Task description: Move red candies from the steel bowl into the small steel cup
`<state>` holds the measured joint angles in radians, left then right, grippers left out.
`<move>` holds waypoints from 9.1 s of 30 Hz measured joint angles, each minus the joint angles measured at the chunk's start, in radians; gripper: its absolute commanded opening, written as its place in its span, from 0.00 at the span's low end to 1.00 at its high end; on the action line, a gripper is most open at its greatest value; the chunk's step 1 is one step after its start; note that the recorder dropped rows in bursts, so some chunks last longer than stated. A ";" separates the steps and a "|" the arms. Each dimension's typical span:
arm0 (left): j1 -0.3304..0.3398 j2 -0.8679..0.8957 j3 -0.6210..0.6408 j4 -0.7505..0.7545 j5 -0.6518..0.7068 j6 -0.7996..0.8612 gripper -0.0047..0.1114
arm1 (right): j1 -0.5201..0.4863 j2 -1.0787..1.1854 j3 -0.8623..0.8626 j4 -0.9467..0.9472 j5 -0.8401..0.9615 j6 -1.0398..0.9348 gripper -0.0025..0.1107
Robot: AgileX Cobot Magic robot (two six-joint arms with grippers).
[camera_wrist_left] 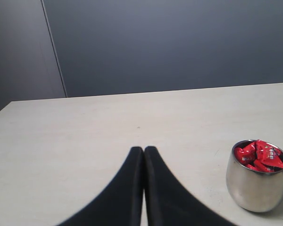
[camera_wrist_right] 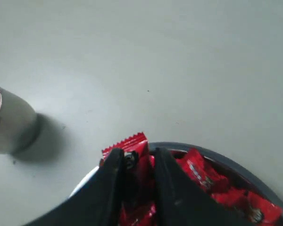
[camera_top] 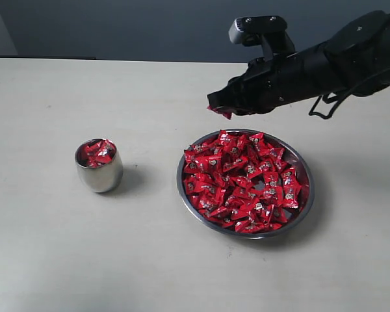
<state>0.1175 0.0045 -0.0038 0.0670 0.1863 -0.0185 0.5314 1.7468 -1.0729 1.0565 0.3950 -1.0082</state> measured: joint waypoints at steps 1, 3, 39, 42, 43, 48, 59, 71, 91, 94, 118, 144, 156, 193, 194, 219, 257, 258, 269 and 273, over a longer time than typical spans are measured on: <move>0.000 0.000 0.000 0.000 0.000 0.000 0.04 | 0.005 0.012 -0.014 0.017 0.005 -0.018 0.01; 0.000 0.000 0.000 0.000 0.000 0.000 0.04 | 0.023 0.040 -0.049 0.036 0.009 -0.034 0.01; 0.000 0.000 0.000 0.000 0.000 0.000 0.04 | 0.319 0.396 -0.500 0.035 0.231 -0.095 0.01; 0.000 0.000 0.000 0.000 0.000 0.000 0.04 | 0.333 0.397 -0.500 0.016 0.233 -0.095 0.01; 0.000 0.000 0.000 0.000 0.000 0.000 0.04 | 0.333 0.400 -0.500 0.013 0.235 -0.097 0.01; 0.000 0.000 0.000 0.000 0.000 0.000 0.04 | 0.337 0.413 -0.500 0.005 0.194 -0.097 0.01; 0.000 0.000 0.000 0.000 0.000 0.000 0.04 | 0.337 0.435 -0.500 0.005 0.167 -0.093 0.01; 0.000 0.000 0.000 0.000 0.000 0.000 0.04 | 0.337 0.435 -0.500 0.005 0.157 -0.076 0.35; 0.000 0.000 0.000 0.000 0.000 0.000 0.04 | 0.338 0.363 -0.504 -0.018 0.094 -0.053 0.33; 0.000 0.000 0.000 0.000 0.000 0.000 0.04 | 0.336 0.333 -0.504 -0.037 0.093 -0.031 0.33; 0.000 0.000 0.000 0.000 0.000 0.000 0.04 | 0.212 -0.052 -0.295 -0.350 -0.206 0.328 0.02; 0.000 0.000 0.000 0.000 0.000 0.000 0.04 | 0.122 -0.477 0.037 -0.439 -0.326 0.331 0.02; 0.000 0.000 0.000 0.000 0.000 0.000 0.04 | 0.122 -0.620 0.056 -0.496 -0.187 0.353 0.02; 0.000 0.000 0.000 0.000 0.000 0.000 0.04 | -0.143 -0.981 0.298 -1.454 0.049 1.269 0.02; 0.000 0.000 0.000 0.000 0.000 0.000 0.04 | -0.172 -1.006 0.335 -1.449 0.026 1.270 0.02; 0.000 0.000 0.000 0.000 0.000 0.000 0.04 | -0.570 -1.660 1.004 -1.285 -0.279 1.274 0.02; 0.000 0.000 0.000 0.000 0.000 0.000 0.04 | -0.575 -1.743 1.072 -1.094 -0.015 1.183 0.02; 0.000 0.000 0.000 0.000 0.000 0.000 0.04 | -0.575 -1.743 1.072 -1.094 -0.015 1.183 0.02; 0.000 0.000 0.000 0.000 0.000 0.000 0.04 | -0.575 -1.743 1.072 -1.074 -0.013 1.182 0.02; 0.000 0.000 0.000 0.000 0.000 0.000 0.04 | -0.575 -1.743 1.072 -1.074 -0.013 1.182 0.02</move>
<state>0.1175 0.0045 -0.0038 0.0670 0.1863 -0.0185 -0.0441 0.0035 -0.0011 -0.0170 0.3819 0.1738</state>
